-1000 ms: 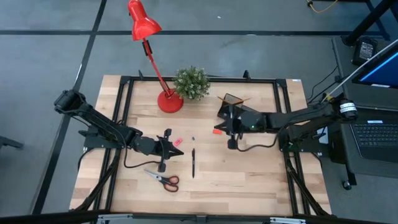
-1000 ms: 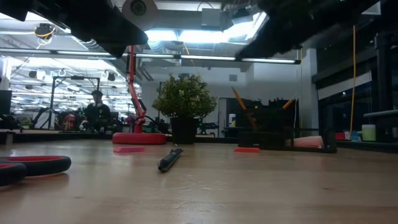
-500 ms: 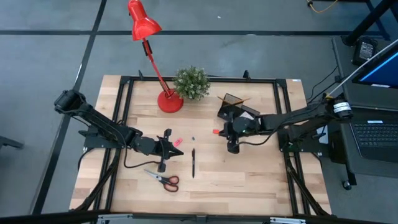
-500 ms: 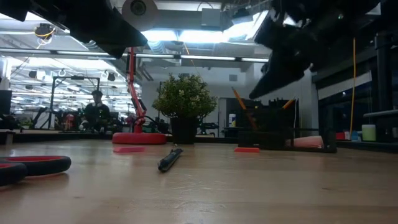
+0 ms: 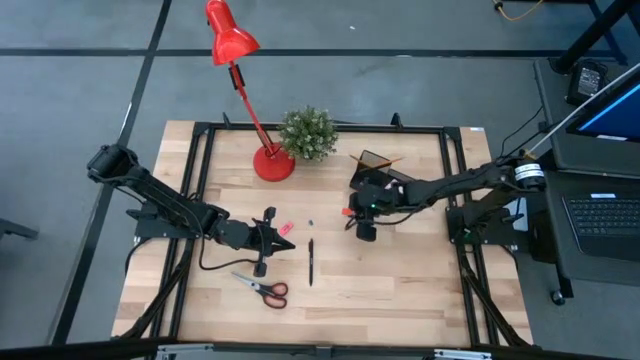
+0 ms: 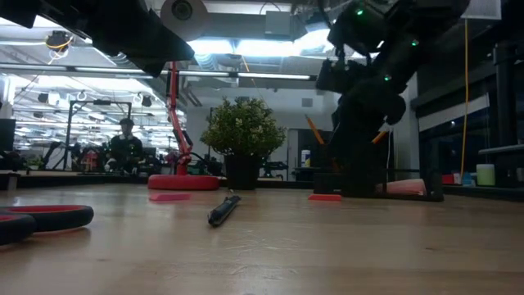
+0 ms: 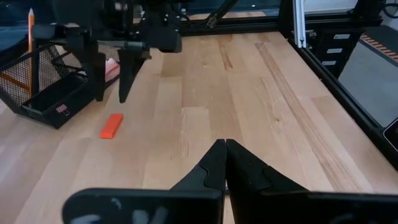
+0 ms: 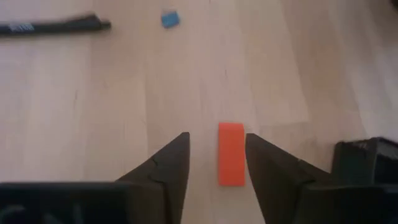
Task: Pick and place office supplies into organizer
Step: Put the orange eraser into the black desk organizer, then put the pink eraser into the black desk organizer
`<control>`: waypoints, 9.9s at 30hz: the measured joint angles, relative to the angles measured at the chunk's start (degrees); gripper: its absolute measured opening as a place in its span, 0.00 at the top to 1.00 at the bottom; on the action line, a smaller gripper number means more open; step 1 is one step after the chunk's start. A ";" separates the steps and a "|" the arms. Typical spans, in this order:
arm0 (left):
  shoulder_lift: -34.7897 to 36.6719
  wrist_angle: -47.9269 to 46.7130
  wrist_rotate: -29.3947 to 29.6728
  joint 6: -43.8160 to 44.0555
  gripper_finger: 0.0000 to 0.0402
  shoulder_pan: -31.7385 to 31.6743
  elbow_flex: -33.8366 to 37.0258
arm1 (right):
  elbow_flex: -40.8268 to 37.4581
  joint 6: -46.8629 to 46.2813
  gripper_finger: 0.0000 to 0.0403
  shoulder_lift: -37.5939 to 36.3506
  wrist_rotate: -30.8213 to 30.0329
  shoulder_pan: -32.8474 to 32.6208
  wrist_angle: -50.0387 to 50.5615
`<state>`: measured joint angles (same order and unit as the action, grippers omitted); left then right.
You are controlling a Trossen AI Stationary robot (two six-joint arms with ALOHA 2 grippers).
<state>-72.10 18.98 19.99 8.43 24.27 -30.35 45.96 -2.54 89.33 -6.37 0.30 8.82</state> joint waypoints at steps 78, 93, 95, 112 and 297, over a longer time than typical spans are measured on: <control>0.00 -1.25 -0.02 0.39 0.99 0.00 -0.02 | 11.01 5.79 0.75 15.47 7.69 6.64 12.25; -0.01 -1.36 -0.02 0.41 0.99 0.00 -0.02 | 10.90 5.89 0.79 15.03 7.67 6.61 12.30; 0.00 -1.63 -0.02 0.38 0.99 0.00 -0.02 | 10.77 5.96 0.79 14.46 7.59 6.61 12.42; -0.01 -2.96 -0.02 0.39 0.99 0.00 -0.02 | 10.78 5.76 0.79 2.07 -1.52 6.02 20.26; 0.00 6.58 11.26 -10.88 0.99 3.56 0.00 | -32.55 24.41 0.93 -17.95 -19.49 -25.34 -80.88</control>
<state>-72.10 25.56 31.24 -2.45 27.83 -30.35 13.41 21.87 71.37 -25.86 -25.04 -72.05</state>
